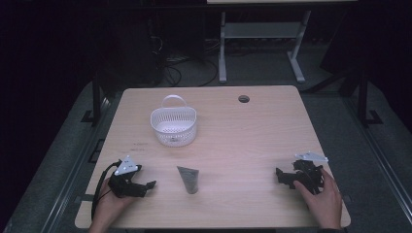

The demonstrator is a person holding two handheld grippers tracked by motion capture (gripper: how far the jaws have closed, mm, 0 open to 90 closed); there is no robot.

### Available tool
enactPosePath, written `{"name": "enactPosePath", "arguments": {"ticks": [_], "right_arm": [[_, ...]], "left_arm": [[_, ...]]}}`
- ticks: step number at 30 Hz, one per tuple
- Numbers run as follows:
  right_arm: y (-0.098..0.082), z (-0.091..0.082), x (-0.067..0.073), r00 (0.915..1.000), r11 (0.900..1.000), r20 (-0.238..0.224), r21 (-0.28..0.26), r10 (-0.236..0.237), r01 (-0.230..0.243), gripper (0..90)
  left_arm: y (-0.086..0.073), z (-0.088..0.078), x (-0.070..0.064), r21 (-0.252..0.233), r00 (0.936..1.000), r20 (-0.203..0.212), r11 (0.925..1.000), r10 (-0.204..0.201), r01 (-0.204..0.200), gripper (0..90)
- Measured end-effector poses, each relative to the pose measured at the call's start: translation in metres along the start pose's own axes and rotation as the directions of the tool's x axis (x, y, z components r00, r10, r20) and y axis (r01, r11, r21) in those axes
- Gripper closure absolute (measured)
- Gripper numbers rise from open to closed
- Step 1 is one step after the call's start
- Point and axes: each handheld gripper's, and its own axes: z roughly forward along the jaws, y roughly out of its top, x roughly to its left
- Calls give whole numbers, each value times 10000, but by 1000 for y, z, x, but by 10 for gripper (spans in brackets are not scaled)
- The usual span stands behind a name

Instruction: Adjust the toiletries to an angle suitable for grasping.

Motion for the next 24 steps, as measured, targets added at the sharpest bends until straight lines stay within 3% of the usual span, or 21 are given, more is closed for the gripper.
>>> {"name": "enactPosePath", "arguments": {"ticks": [9, 12, 13, 16, 24], "right_arm": [[0, 0, 0, 10000, 10000, 1, 1, 4, -4, 0], [0, 0, 0, 10000, 10000, 2, 3, 13, -13, 0], [0, 0, 0, 10000, 10000, -2, -3, -4, 4, 0], [0, 0, 0, 10000, 10000, -1, -1, -1, 1, 0], [0, 0, 0, 10000, 10000, 1, -1, -7, 7, 0]], "left_arm": [[0, -1, 0, -66, 9999, -100, 10000, -32, 32, 152], [-1, -2, 0, -139, 9999, -64, 9999, -81, 80, 205], [-1, -3, 0, -142, 9999, -52, 9999, -86, 85, 262], [1, -5, 0, -95, 9996, 127, 9997, -240, 241, 279], [7, -14, -3, -84, 9969, 558, 9984, -558, 564, 461]]}}
